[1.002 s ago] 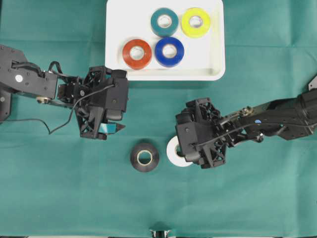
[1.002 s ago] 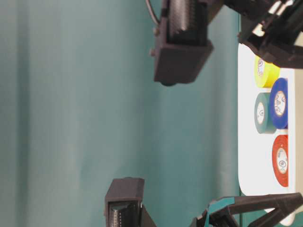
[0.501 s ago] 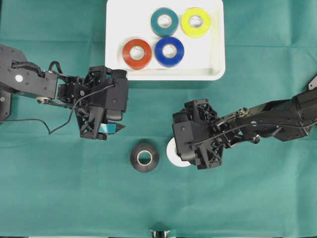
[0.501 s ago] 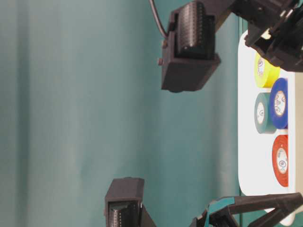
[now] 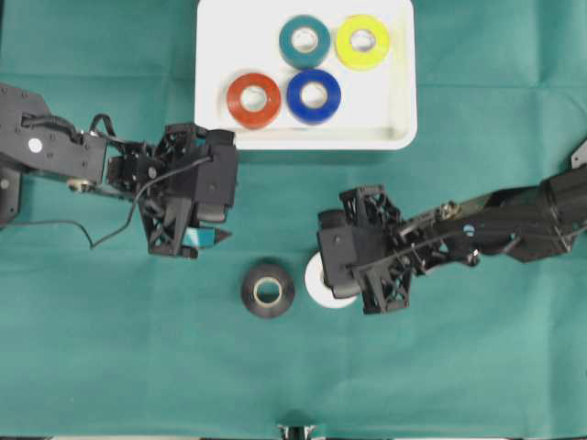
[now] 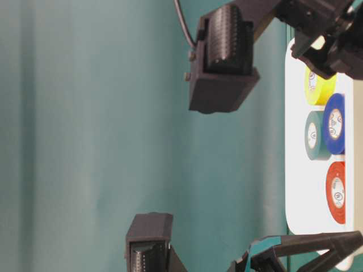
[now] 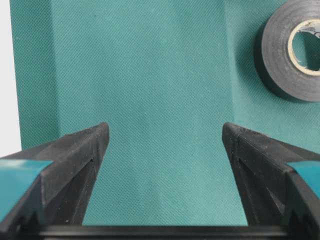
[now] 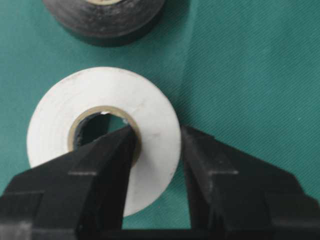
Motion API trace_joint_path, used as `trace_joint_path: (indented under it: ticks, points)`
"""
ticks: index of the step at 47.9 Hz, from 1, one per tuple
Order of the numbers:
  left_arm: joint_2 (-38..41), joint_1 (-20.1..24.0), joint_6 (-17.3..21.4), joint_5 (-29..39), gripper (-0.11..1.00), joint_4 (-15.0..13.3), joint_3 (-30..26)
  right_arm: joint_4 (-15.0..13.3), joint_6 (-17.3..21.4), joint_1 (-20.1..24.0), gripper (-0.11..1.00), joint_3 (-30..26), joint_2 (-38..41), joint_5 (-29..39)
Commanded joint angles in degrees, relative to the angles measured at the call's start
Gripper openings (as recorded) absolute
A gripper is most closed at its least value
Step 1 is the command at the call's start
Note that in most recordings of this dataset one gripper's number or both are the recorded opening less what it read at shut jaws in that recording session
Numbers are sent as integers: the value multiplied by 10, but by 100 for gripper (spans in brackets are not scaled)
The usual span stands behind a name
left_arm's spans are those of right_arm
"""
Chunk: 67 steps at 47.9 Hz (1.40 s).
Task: Put the tape alternately from left to right into the white case.
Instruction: 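Lift the white roll and carry it into the tray's lower right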
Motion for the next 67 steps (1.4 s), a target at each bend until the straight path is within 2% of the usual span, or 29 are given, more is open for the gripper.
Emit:
trace_joint_path:
  ticks: [1,16,30,37,55,67]
  points:
    - [-10,-2,1,-2,94,-2,-7,0,1,0,2,-12,-9,-2]
    - [-10,-2,1,-1,94,-2,-9,0,1,0,2,-14,-33,8]
    - [-10,-2,1,-1,94,-2,-9,-10,-1,-7,2,-11,-98,109]
    - [-10,-2,0,-1,94,-1,-9,-10,-1,-9,2,-10,-109,134]
    - [-10,-3,0,0,94,-2,-10,-10,-1,-14,2,-10,-109,139]
    - [-10,-3,0,0,94,-2,-9,-11,-3,-43,2,-1,-126,139]
